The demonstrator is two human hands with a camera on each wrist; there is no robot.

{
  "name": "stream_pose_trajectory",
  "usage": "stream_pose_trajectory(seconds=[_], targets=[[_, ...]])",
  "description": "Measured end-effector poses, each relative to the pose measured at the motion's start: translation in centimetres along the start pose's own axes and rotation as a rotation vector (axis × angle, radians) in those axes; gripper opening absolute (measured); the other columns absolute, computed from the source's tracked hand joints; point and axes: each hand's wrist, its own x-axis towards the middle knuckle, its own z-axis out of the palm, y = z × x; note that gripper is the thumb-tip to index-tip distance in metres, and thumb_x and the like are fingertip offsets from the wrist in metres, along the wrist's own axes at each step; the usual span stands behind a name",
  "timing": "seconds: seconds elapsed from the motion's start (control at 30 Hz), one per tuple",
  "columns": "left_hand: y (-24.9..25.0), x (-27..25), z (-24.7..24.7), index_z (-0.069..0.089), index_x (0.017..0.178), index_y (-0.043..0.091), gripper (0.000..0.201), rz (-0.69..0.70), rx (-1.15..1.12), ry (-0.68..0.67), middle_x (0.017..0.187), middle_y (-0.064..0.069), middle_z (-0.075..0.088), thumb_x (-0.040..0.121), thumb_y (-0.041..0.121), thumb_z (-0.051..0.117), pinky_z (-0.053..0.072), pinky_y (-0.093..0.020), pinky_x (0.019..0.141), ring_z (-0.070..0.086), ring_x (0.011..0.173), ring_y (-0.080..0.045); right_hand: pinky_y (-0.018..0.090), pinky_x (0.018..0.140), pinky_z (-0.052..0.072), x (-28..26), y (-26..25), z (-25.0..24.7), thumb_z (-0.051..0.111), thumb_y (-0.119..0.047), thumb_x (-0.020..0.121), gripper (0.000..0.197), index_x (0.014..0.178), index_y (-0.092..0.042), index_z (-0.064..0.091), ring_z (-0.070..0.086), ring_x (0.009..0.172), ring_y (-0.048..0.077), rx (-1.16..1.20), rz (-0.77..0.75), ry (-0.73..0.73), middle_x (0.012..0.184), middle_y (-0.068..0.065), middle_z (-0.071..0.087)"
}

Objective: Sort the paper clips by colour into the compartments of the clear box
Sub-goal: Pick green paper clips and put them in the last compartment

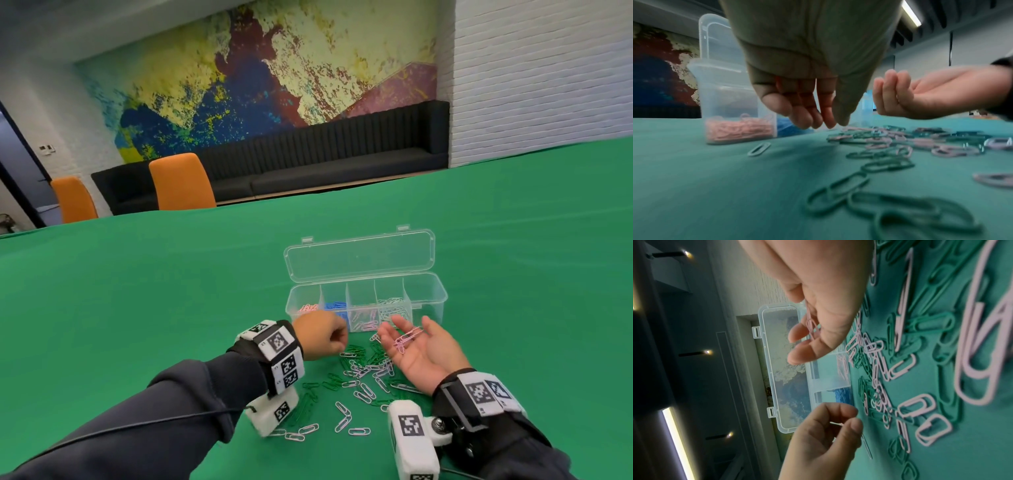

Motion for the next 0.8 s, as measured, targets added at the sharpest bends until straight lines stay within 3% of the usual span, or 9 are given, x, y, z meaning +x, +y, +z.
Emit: stream_pose_trajectory(seconds=[0.07,0.27,0.37,0.53,0.63,0.7,0.8], targets=[[-0.4,0.0,0.6,0.061,0.102,0.010,0.015,-0.010,0.041,-0.063,0.104,-0.005,0.065,0.091,0.019,0.057,0.045,-0.022,0.081,0.057,0.090,-0.016,0.026,0.044,0.054,-0.1,-0.2,0.0,0.024,-0.037,0.102,0.049,0.084,-0.002,0.053,0.055,0.071,0.025,-0.002,-0.021,0.015,0.081,0.019,0.056],[-0.3,0.9,1.4,0.060,0.101,0.008,0.016,-0.020,0.063,-0.100,0.100,-0.008,0.064,0.091,0.021,0.058,0.041,-0.022,0.075,0.049,0.081,-0.013,0.021,0.042,0.050,-0.1,-0.4,-0.1,0.027,-0.029,0.102,0.043,0.082,-0.003,0.054,0.052,0.066,0.019,0.035,-0.048,0.038,0.077,0.013,0.056],[-0.1,1.1,1.5,0.056,0.092,0.014,0.007,-0.026,0.060,-0.123,0.088,-0.002,0.056,0.092,0.020,0.057,0.043,-0.023,0.076,0.049,0.080,-0.013,0.021,0.041,0.049,0.1,-0.5,-0.3,0.028,-0.029,0.101,0.042,0.083,-0.005,0.056,0.049,0.063,0.017,0.020,-0.033,0.056,0.073,0.010,0.055],[-0.2,0.8,1.2,0.050,0.081,0.018,0.013,-0.037,0.021,-0.133,0.080,0.004,0.052,0.092,0.018,0.056,0.042,-0.020,0.074,0.049,0.079,-0.012,0.022,0.042,0.049,0.1,-0.5,-0.7,0.028,-0.033,0.101,0.043,0.081,-0.007,0.057,0.050,0.055,0.016,-0.005,0.001,0.063,0.065,0.008,0.055],[-0.1,0.5,0.6,0.050,0.081,0.018,0.013,-0.008,-0.058,-0.038,0.079,0.005,0.052,0.092,0.018,0.056,0.044,-0.020,0.072,0.048,0.073,-0.010,0.024,0.042,0.051,0.0,-0.6,-0.5,0.027,-0.033,0.101,0.044,0.080,-0.006,0.055,0.051,0.061,0.020,-0.001,-0.004,0.064,0.065,0.010,0.055],[0.6,0.4,-0.1,0.050,0.075,0.021,0.018,0.022,-0.171,0.077,0.073,0.010,0.052,0.090,0.019,0.058,0.042,-0.013,0.066,0.047,0.066,-0.003,0.030,0.044,0.054,0.2,-0.5,-0.5,0.027,-0.032,0.102,0.046,0.080,-0.003,0.055,0.054,0.068,0.025,0.011,-0.006,0.060,0.065,0.014,0.058],[2.6,0.5,-1.2,0.055,0.081,0.019,0.010,0.075,-0.350,0.236,0.070,0.015,0.051,0.090,0.019,0.060,0.037,-0.006,0.059,0.046,0.061,0.004,0.040,0.054,0.057,0.4,-0.3,-0.4,0.027,-0.033,0.102,0.047,0.085,0.001,0.055,0.057,0.081,0.034,0.025,0.010,0.051,0.081,0.023,0.058]])
